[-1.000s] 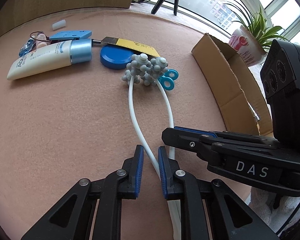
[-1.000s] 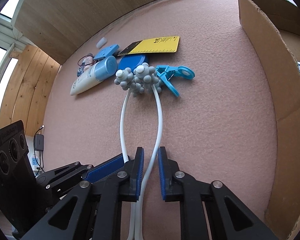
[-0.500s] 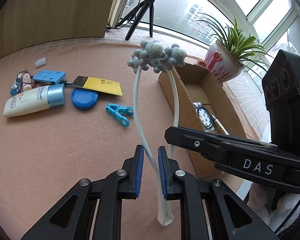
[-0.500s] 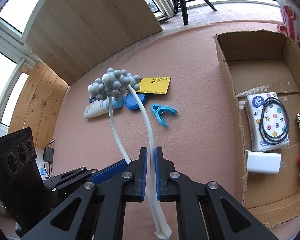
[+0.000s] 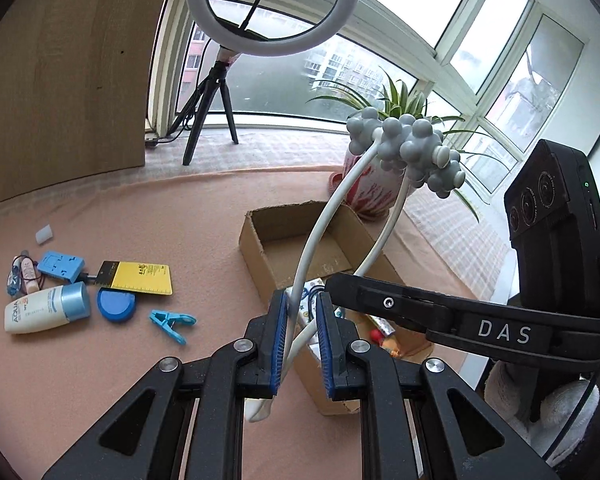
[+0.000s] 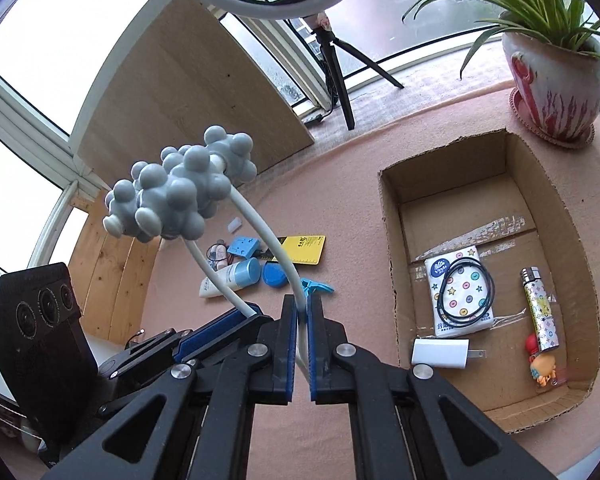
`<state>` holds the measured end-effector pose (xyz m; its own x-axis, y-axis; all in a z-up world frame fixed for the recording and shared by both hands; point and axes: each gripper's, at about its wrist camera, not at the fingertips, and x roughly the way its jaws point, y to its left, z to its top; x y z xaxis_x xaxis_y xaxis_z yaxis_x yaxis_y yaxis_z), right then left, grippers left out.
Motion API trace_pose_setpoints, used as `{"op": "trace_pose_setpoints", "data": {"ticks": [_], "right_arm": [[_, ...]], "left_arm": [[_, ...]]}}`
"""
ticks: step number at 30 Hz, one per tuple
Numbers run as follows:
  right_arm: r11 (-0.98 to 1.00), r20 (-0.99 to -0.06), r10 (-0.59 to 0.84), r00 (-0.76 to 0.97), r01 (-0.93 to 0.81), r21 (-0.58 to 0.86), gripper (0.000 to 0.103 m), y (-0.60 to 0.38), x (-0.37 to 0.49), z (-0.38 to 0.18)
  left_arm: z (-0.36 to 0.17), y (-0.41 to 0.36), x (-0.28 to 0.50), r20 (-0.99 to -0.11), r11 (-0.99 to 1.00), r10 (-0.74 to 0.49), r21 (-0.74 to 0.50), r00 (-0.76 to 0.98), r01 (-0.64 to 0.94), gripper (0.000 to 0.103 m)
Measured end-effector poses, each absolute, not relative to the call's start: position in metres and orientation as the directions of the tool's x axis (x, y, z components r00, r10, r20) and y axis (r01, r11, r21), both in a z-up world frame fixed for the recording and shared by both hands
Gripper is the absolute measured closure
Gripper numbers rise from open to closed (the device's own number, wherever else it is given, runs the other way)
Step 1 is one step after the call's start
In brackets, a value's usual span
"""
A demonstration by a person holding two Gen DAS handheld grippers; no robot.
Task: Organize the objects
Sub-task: 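Lift the white massager with both grippers and carry it over the box, then open both grippers to drop the massager into the box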
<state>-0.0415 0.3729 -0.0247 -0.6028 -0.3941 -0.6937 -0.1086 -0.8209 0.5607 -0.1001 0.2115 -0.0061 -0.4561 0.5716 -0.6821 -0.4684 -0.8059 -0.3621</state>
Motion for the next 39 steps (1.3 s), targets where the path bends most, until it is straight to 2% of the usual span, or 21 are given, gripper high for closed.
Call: {"op": "trace_pose_setpoints", "data": {"ticks": [7, 14, 17, 19, 23, 33, 34, 36, 37, 38, 39], "right_arm": [[-0.823, -0.659, -0.352, -0.665, -0.116, 0.556, 0.098, 0.405, -0.035, 0.006], [-0.832, -0.665, -0.297, -0.685, -0.156, 0.532, 0.098, 0.432, -0.024, 0.015], [-0.834, -0.673, -0.279, -0.685, -0.175, 0.523, 0.098, 0.444, -0.019, 0.013], [-0.83, -0.679, -0.285, -0.677, -0.181, 0.528, 0.098, 0.449, -0.017, 0.01], [-0.85, -0.716, -0.238, -0.656, -0.215, 0.48, 0.098, 0.456, -0.017, -0.002], [-0.837, -0.754, -0.268, -0.6, -0.242, 0.491, 0.098, 0.47, -0.029, -0.037], [-0.839, -0.756, -0.27, -0.596, -0.239, 0.489, 0.098, 0.469, -0.03, -0.039], [-0.846, -0.765, -0.263, -0.589, -0.241, 0.476, 0.093, 0.47, -0.032, -0.041], [-0.849, -0.773, -0.251, -0.582, -0.251, 0.464, 0.09, 0.47, -0.033, -0.042], [-0.851, -0.781, -0.233, -0.58, -0.268, 0.452, 0.081, 0.473, -0.033, -0.043], [-0.85, -0.785, -0.215, -0.58, -0.285, 0.443, 0.068, 0.476, -0.033, -0.044]], "left_arm": [[0.022, 0.247, -0.102, -0.645, -0.773, 0.61, -0.355, -0.461, -0.527, 0.087], [0.023, 0.284, -0.099, -0.643, -0.742, 0.636, -0.358, -0.427, -0.566, 0.087], [0.017, 0.298, -0.096, -0.643, -0.72, 0.657, -0.381, -0.393, -0.581, 0.087], [0.011, 0.309, -0.092, -0.648, -0.707, 0.666, -0.391, -0.37, -0.589, 0.094], [-0.009, 0.327, -0.093, -0.675, -0.709, 0.655, -0.396, -0.339, -0.583, 0.094], [-0.034, 0.328, -0.108, -0.707, -0.747, 0.618, -0.394, -0.343, -0.535, 0.094], [-0.035, 0.324, -0.112, -0.709, -0.757, 0.612, -0.395, -0.351, -0.521, 0.09], [-0.038, 0.318, -0.118, -0.724, -0.778, 0.591, -0.396, -0.355, -0.487, 0.075], [-0.04, 0.314, -0.122, -0.737, -0.795, 0.572, -0.39, -0.361, -0.464, 0.059], [-0.042, 0.309, -0.125, -0.744, -0.809, 0.557, -0.386, -0.369, -0.443, 0.044], [-0.042, 0.304, -0.127, -0.74, -0.811, 0.558, -0.391, -0.376, -0.435, 0.039]]}}
